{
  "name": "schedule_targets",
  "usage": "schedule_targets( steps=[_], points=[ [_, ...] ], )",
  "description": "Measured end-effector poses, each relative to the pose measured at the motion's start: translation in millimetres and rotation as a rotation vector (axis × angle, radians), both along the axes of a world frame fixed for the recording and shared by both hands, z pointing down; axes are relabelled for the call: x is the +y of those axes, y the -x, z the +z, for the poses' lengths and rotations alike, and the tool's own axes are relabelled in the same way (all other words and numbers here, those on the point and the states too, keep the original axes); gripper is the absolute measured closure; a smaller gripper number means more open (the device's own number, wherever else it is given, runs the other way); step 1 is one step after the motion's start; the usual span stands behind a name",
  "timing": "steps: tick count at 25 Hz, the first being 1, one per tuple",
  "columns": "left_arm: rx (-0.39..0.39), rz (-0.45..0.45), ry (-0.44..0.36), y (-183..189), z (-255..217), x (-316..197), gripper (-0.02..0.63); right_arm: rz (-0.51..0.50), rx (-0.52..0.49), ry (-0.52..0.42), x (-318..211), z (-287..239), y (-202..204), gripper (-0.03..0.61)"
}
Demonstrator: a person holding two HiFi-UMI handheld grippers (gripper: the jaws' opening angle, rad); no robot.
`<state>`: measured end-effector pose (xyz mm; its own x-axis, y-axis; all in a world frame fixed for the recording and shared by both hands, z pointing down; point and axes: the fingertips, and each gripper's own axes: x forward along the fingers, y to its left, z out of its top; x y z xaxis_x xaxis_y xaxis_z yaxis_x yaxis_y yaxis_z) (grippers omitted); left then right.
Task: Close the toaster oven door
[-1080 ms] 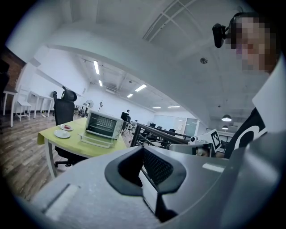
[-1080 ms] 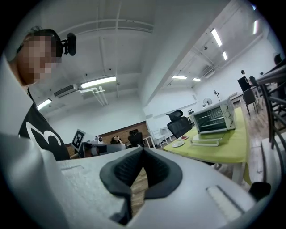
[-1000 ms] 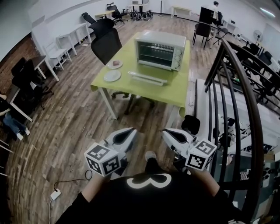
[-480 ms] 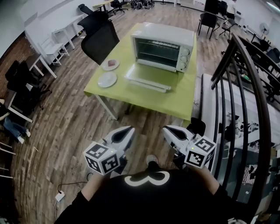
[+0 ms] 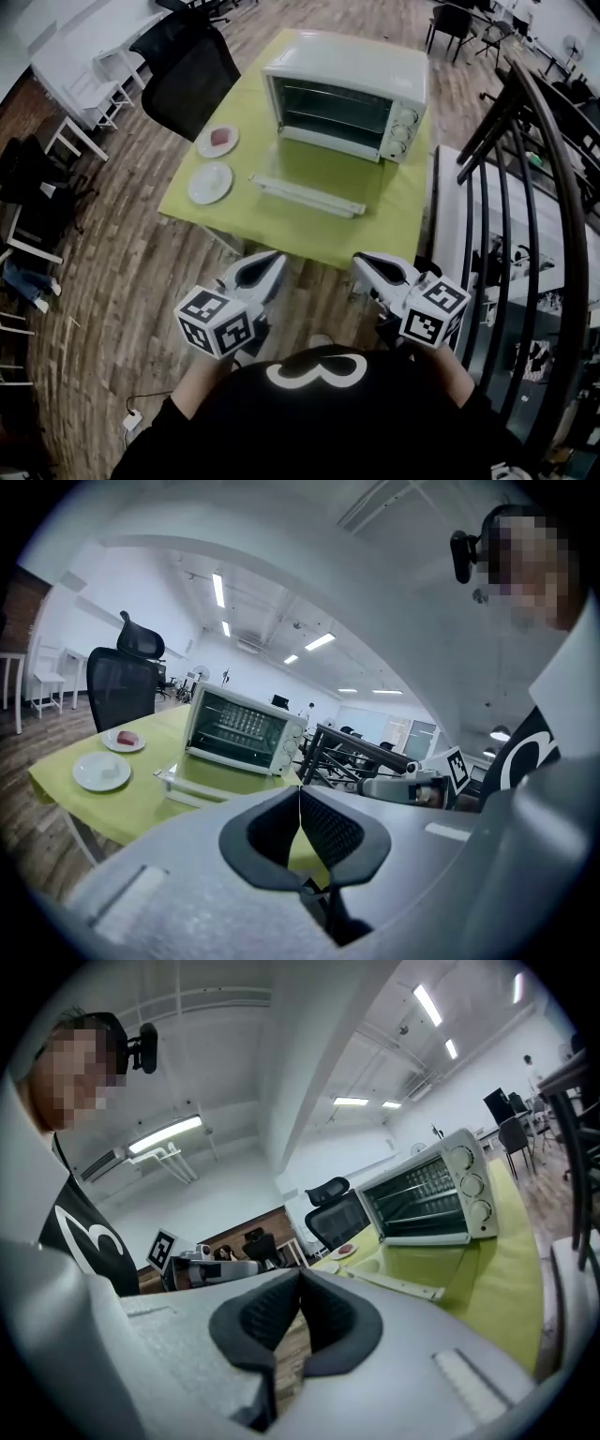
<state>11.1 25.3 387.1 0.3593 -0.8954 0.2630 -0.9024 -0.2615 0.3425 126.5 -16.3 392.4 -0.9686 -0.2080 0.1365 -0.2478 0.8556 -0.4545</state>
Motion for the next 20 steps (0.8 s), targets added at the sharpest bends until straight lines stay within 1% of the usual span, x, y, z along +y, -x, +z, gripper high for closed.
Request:
schedule_targets(
  steps=[5,10,15,20],
  points=[
    [-0.006,-0.01,0.012,16,7,-22,0.601,0.025,0.008,-0.003,-25,6,6,0.575],
    [-0.013,-0.002,0.05,33,22,-40,0.6,0.084,0.029,0.027,-47,20,9,0.575],
    [-0.026,0.059,0.087,55,33,-68,0.6,0.14,0.044,0.073,-69,32,22,0.575],
    [-0.043,0.133,0.126,88,49,-102,0.598,0.253,0.112,0.098,-97,50,33,0.575]
  ],
)
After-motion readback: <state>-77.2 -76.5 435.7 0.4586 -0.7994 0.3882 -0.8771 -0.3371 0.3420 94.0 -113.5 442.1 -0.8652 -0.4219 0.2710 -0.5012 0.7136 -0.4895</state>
